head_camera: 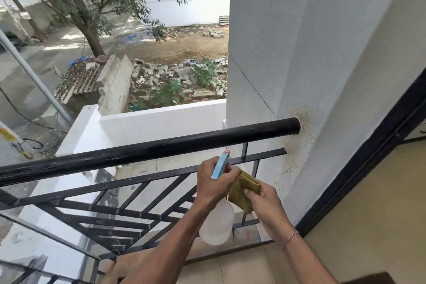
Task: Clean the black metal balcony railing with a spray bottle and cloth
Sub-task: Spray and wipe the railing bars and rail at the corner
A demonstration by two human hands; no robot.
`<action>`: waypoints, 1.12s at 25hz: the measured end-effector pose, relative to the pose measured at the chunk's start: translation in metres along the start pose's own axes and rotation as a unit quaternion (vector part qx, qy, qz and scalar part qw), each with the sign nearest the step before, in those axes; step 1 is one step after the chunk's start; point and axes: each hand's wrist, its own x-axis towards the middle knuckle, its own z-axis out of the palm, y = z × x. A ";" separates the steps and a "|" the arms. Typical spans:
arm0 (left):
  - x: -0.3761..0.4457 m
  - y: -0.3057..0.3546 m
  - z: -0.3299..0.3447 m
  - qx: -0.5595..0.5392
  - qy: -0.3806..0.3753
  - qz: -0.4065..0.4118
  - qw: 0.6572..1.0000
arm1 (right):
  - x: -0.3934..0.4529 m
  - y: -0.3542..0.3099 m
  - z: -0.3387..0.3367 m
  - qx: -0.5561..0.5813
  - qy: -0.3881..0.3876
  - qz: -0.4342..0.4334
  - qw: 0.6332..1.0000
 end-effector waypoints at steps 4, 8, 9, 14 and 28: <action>0.004 0.008 0.023 0.010 -0.007 0.010 1.000 | 0.001 0.006 -0.019 0.005 0.020 0.005 1.000; 0.010 0.013 0.038 -0.020 -0.044 0.001 0.999 | -0.003 0.008 -0.035 0.012 0.046 0.008 0.999; 0.011 0.015 0.043 -0.026 -0.058 -0.002 0.998 | -0.005 0.008 -0.039 0.016 0.051 0.006 0.999; 0.016 0.024 0.068 -0.015 -0.064 0.001 0.998 | -0.009 0.013 -0.057 0.041 0.071 0.005 0.997; 0.026 0.043 0.087 -0.019 -0.082 -0.008 0.996 | 0.016 -0.047 -0.103 0.104 0.198 -0.093 0.970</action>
